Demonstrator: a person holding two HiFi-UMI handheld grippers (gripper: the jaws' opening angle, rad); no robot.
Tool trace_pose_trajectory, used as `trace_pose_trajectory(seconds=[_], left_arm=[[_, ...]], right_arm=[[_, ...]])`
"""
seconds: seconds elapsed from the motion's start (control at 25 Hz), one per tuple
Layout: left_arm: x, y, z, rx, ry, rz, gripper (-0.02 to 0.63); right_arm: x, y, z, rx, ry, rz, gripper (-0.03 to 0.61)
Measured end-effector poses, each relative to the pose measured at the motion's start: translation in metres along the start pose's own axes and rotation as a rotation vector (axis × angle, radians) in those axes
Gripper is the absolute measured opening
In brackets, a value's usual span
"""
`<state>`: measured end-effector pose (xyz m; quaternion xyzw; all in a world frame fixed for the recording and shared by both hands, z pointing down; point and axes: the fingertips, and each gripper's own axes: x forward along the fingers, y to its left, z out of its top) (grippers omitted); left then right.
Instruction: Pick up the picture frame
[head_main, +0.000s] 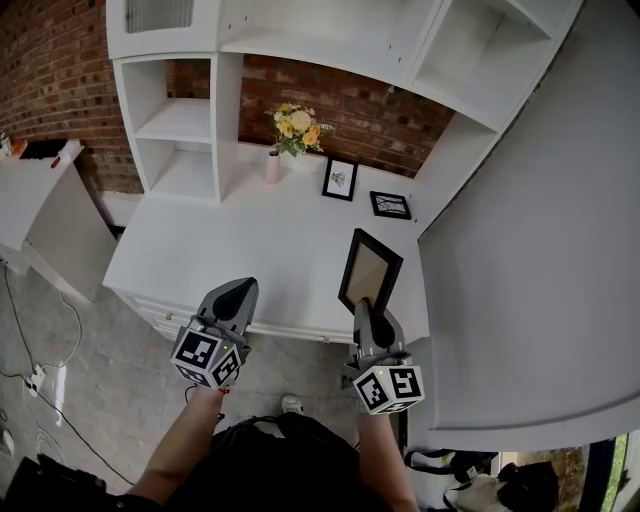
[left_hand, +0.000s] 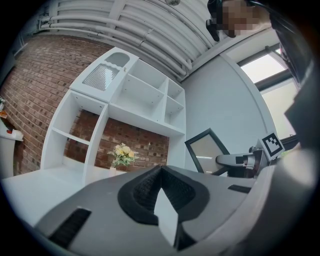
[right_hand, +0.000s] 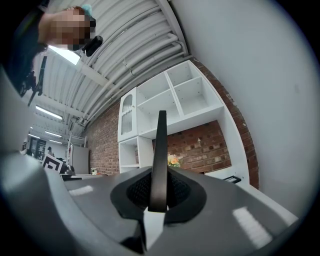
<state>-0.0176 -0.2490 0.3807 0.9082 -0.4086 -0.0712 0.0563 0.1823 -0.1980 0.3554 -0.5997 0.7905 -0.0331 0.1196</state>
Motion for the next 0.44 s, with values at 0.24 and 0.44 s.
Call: trace_pose_trajectory(seconds=[0.24, 0.44], left_arm=[[0.0007, 0.0012, -0.0039, -0.006, 0.009, 0.002, 0.009], [-0.0015, 0.0032, -0.0062, -0.007, 0.017, -0.004, 0.009]], right_arm=[[0.0006, 0.0002, -0.0029, -0.004, 0.015, 0.002, 0.023], [0.0016, 0.0041, -0.0044, -0.01, 0.017, 0.001, 0.023]])
